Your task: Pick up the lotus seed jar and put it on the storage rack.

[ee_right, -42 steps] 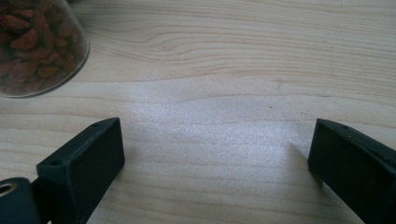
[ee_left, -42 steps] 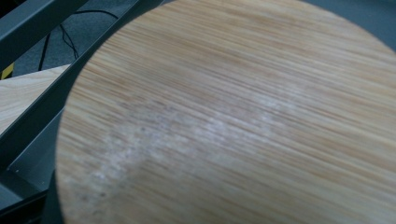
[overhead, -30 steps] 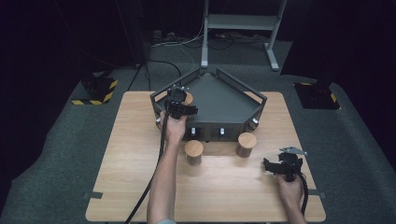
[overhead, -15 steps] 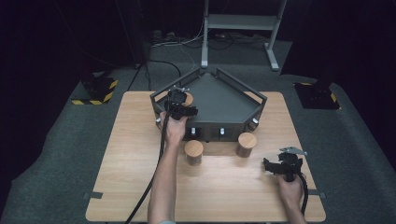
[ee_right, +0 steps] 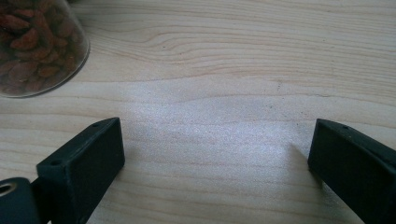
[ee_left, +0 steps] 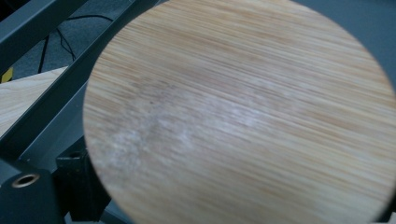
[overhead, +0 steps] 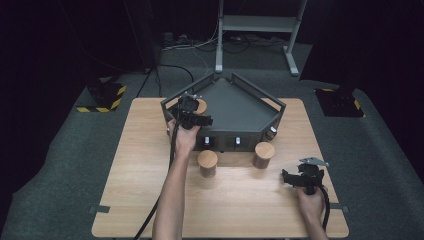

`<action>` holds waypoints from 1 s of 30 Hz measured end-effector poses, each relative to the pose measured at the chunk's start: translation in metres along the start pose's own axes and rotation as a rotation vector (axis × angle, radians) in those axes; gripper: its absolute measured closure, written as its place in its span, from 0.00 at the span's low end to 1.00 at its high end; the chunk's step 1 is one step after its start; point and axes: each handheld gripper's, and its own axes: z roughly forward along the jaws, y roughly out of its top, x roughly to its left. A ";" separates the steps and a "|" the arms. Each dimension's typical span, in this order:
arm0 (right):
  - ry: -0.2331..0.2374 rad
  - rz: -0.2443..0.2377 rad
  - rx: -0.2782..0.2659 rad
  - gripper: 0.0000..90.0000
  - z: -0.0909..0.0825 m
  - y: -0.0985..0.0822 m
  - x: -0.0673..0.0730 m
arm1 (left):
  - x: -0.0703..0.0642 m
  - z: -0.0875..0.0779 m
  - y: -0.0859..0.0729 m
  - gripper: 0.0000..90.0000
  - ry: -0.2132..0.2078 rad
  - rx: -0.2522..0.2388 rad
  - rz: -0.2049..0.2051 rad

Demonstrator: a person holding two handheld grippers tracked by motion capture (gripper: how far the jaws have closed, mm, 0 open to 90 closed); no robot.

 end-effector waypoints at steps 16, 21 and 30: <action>0.000 0.000 0.000 0.04 0.000 0.000 0.000 | 0.007 -0.013 -0.010 0.10 -0.009 -0.002 -0.008; 0.000 0.000 0.000 0.04 0.000 0.000 0.000 | 0.009 -0.017 -0.015 0.10 -0.011 -0.002 -0.015; 0.000 0.000 0.000 0.04 0.000 0.000 0.000 | 0.012 -0.025 -0.021 0.10 -0.020 -0.008 -0.009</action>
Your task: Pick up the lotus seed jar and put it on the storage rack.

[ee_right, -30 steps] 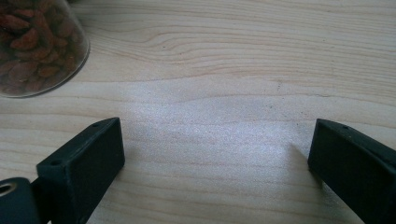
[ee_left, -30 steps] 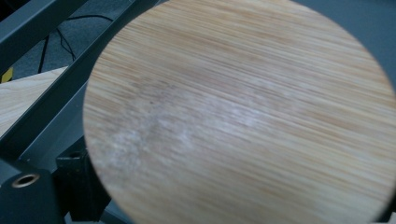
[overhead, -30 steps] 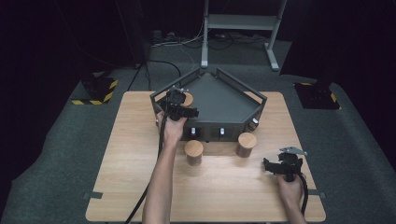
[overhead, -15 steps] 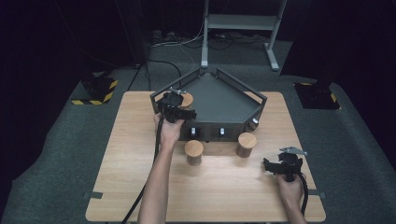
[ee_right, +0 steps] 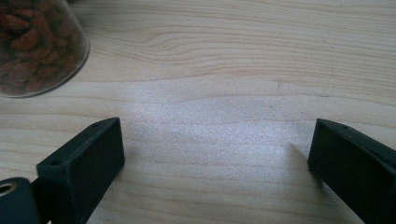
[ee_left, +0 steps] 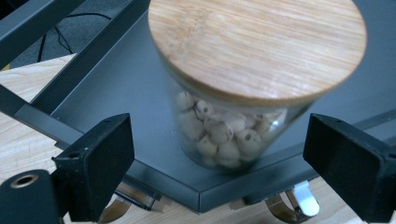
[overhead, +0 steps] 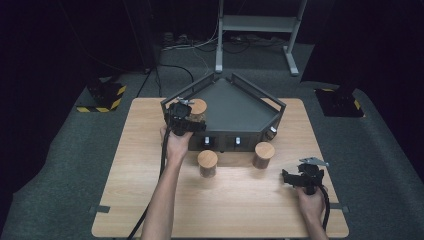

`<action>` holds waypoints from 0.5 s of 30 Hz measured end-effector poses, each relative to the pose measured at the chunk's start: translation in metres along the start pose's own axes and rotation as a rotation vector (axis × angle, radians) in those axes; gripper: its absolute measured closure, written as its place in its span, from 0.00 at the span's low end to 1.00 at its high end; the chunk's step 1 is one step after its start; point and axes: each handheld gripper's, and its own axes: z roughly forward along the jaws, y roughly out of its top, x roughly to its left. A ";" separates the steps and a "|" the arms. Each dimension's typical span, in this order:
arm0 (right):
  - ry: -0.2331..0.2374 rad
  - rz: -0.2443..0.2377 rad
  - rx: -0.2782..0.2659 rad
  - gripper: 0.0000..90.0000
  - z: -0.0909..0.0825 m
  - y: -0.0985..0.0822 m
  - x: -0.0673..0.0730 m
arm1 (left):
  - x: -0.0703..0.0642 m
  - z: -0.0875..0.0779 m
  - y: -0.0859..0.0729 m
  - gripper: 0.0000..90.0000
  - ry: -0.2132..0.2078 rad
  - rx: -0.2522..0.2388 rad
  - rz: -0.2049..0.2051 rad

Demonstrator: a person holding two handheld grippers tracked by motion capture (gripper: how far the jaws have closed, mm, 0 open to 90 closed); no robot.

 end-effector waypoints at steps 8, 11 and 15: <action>0.000 0.000 0.000 0.04 0.000 0.000 0.000 | 0.001 -0.005 -0.002 0.10 -0.008 0.001 0.006; 0.000 0.000 0.000 0.04 0.000 0.000 0.000 | 0.000 -0.006 -0.003 0.10 -0.009 0.005 0.011; 0.000 0.000 0.000 0.04 0.000 0.000 0.000 | 0.000 -0.007 -0.005 0.10 -0.013 0.002 0.013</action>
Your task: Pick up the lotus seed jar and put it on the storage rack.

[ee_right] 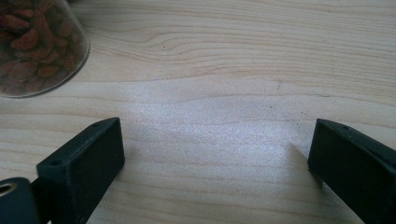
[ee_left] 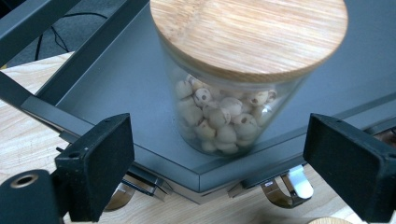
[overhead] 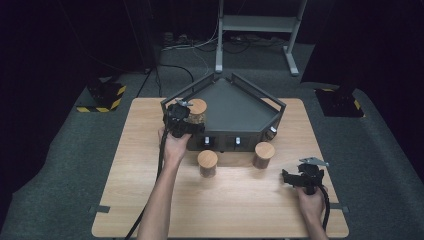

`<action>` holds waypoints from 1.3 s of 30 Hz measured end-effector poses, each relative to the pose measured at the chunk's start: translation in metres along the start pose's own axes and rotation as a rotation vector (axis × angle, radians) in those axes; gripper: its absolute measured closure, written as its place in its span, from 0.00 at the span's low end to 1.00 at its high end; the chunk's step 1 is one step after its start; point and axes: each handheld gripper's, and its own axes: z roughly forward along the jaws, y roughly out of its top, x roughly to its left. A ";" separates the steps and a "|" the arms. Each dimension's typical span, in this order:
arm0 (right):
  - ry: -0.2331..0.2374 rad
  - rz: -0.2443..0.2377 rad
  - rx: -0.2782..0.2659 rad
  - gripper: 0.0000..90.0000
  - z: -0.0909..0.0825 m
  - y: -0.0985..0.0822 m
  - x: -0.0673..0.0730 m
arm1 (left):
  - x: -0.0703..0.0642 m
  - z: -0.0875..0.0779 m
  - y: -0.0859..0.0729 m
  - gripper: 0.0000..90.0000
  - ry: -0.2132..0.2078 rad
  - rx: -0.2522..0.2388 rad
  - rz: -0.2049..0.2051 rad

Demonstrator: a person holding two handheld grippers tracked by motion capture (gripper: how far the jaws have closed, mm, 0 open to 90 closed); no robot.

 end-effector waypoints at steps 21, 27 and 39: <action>0.000 0.000 0.000 0.04 0.000 0.000 0.000 | 0.001 -0.005 -0.007 0.10 -0.001 0.008 0.014; 0.000 0.000 0.000 0.04 0.000 0.000 0.000 | 0.002 -0.007 -0.010 0.10 -0.001 0.005 0.015; 0.000 0.000 0.000 0.04 0.000 0.000 0.000 | 0.004 -0.010 -0.015 0.10 -0.017 -0.005 -0.001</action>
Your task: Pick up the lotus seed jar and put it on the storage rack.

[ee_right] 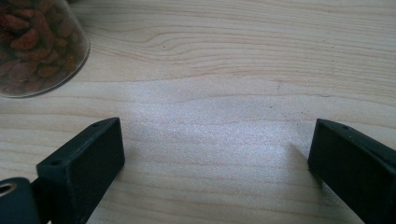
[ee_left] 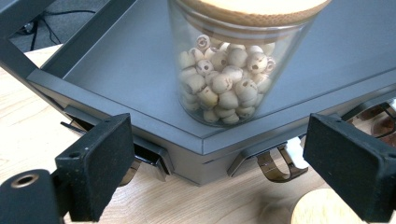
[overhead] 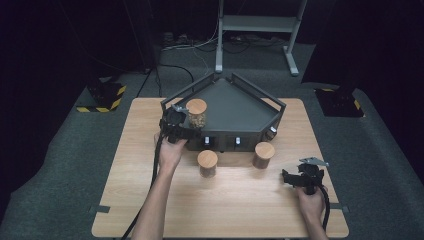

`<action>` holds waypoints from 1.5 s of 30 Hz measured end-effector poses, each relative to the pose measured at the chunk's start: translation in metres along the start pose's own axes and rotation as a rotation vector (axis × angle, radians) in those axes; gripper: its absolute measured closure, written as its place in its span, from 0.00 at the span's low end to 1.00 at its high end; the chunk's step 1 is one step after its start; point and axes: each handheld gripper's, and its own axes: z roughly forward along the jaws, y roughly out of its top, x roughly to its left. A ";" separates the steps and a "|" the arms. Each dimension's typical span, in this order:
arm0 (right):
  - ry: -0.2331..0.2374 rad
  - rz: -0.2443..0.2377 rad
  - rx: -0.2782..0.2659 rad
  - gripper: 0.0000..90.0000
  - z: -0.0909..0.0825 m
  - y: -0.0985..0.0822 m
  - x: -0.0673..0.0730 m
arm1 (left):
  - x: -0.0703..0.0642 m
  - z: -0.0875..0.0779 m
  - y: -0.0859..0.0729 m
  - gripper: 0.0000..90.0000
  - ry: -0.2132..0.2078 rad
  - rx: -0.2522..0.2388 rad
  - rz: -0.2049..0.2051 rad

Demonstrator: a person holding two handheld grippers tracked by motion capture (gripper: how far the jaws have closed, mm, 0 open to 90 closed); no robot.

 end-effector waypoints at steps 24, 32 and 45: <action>0.000 0.000 0.000 0.04 0.000 0.000 0.000 | -0.003 -0.010 -0.006 0.10 -0.009 -0.016 0.013; 0.000 0.000 0.000 0.04 0.000 0.000 0.000 | 0.000 -0.011 -0.011 0.10 -0.006 -0.017 0.004; 0.000 0.000 0.000 0.04 0.000 0.000 0.000 | 0.009 -0.011 -0.028 0.10 0.004 -0.016 -0.020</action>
